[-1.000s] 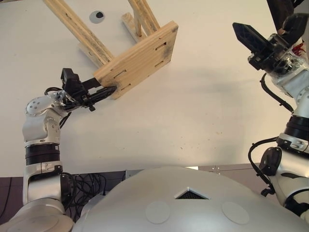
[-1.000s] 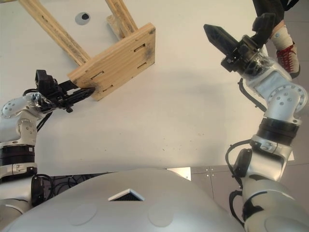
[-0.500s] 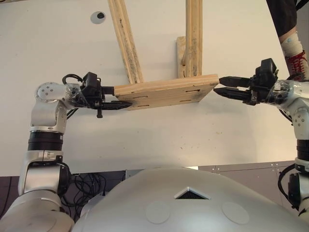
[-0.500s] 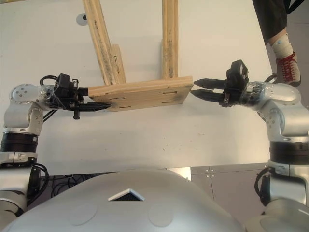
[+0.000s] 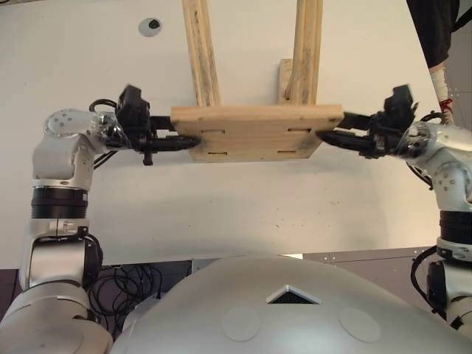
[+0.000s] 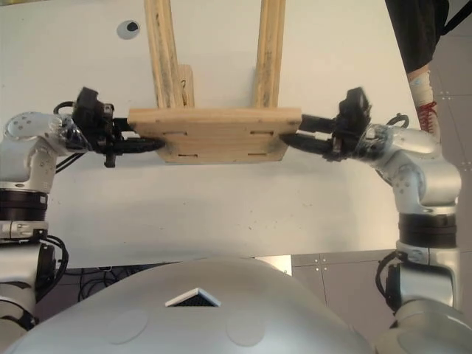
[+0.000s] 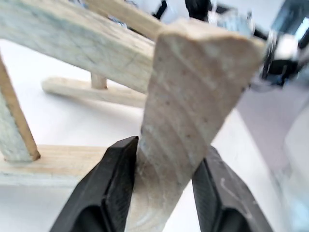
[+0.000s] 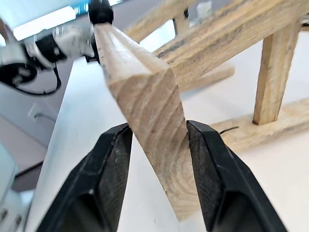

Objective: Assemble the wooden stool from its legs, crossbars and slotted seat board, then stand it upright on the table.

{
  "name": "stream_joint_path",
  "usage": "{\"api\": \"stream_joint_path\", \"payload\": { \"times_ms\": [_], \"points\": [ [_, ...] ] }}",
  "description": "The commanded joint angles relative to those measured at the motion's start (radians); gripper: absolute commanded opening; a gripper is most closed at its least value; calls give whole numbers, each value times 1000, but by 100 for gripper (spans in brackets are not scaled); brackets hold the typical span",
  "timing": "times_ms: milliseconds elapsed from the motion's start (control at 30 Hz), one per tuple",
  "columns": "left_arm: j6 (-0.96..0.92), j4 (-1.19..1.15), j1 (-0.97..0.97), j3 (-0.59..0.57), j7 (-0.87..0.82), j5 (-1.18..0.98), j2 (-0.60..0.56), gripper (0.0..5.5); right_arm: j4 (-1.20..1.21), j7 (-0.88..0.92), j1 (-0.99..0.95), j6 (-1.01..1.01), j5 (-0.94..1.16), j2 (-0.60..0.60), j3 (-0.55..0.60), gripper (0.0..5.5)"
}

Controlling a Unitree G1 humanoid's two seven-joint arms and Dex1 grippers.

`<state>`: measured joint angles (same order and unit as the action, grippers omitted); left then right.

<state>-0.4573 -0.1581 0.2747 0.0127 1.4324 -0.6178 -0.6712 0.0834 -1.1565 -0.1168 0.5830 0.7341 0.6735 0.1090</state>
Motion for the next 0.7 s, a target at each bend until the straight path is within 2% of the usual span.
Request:
{"api": "stream_joint_path", "payload": {
  "times_ms": [33,100,200,267,367,500,533,700],
  "points": [
    [-522,27,349,-219,-463,-493,151,157,29,273,-204,271,350,-116,133,174],
    [-617,-37,428,-274,-653,-568,211,156,-30,443,-303,337,431,-158,166,169],
    [-647,-152,556,-351,-943,-616,314,150,-171,699,-455,412,544,-235,217,168],
    [-595,-310,678,-414,-1168,-598,396,147,-413,917,-619,425,512,-287,256,168],
    [-426,-611,813,-475,-1353,-502,455,144,-809,1038,-841,283,391,-315,287,168],
    [-210,-903,881,-519,-1392,-413,457,138,-1150,1043,-1005,82,224,-337,274,148],
    [-141,-956,887,-536,-1381,-400,453,167,-1208,1035,-1023,28,196,-334,283,138],
    [57,-1097,905,-684,-1320,-423,422,236,-1348,990,-1045,-127,190,-263,441,210]
  ]
}}
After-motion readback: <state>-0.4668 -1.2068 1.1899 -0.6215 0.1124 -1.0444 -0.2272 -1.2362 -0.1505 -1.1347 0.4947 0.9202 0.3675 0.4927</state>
